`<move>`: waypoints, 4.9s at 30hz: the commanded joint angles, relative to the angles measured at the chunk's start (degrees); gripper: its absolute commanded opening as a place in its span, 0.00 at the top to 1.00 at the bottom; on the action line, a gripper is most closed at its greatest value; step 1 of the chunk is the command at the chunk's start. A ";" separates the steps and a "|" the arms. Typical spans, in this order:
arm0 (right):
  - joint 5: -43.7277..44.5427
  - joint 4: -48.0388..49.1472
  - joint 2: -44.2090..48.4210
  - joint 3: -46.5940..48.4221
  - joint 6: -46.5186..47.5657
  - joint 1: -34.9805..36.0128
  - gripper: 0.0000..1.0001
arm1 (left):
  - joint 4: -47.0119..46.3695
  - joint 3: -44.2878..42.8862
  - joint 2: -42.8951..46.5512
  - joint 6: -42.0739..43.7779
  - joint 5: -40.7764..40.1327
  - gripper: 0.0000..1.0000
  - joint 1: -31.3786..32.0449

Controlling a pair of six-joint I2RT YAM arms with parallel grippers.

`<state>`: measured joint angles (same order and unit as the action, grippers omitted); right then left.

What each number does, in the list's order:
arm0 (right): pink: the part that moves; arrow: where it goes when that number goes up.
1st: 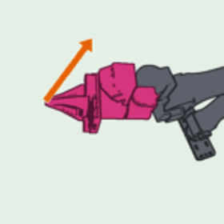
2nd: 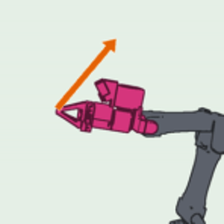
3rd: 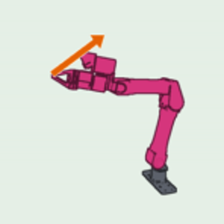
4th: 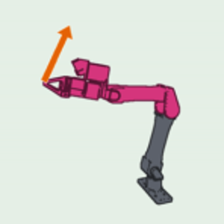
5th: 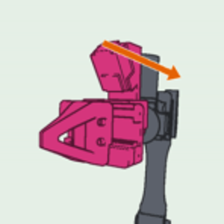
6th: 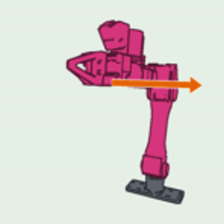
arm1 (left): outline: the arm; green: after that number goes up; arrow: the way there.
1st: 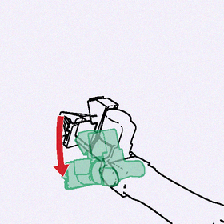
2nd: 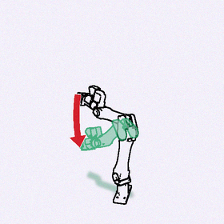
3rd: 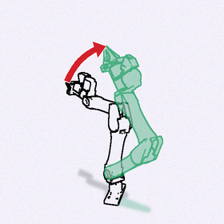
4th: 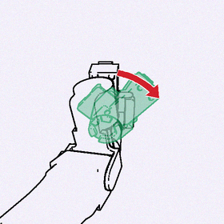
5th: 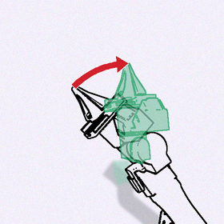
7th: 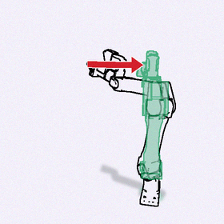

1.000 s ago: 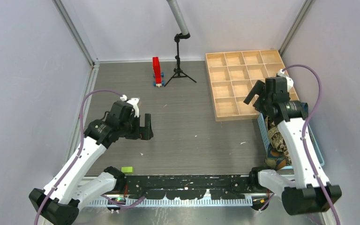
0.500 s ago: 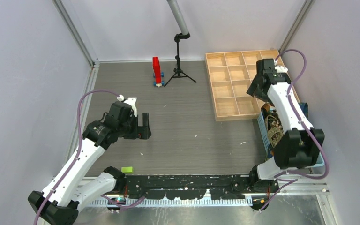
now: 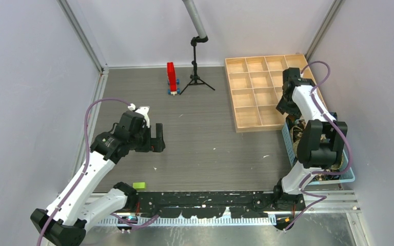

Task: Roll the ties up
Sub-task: Pick up the tie at the center of the board, then place the tie at the center of the board.

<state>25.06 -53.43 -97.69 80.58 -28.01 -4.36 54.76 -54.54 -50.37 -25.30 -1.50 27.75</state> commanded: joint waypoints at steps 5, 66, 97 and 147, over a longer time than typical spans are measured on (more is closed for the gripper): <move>1.45 2.05 1.21 -0.26 0.36 -0.47 0.45 | 0.09 -1.32 -0.38 -0.21 -0.59 0.02 0.20; -22.77 13.35 25.13 38.50 -1.51 -1.00 1.00 | 0.03 -1.25 0.18 -0.36 -1.75 0.04 0.20; -37.60 49.32 7.96 63.01 -31.85 -0.12 1.00 | -0.02 -1.26 0.17 -0.44 -2.02 0.04 0.18; 36.55 60.84 20.79 -7.45 -3.61 75.51 1.00 | -1.12 -1.09 0.62 0.83 -0.27 0.04 0.20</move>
<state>45.76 3.14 -75.13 75.61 -28.62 66.87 54.72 -54.54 -50.63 -25.19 -3.22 27.75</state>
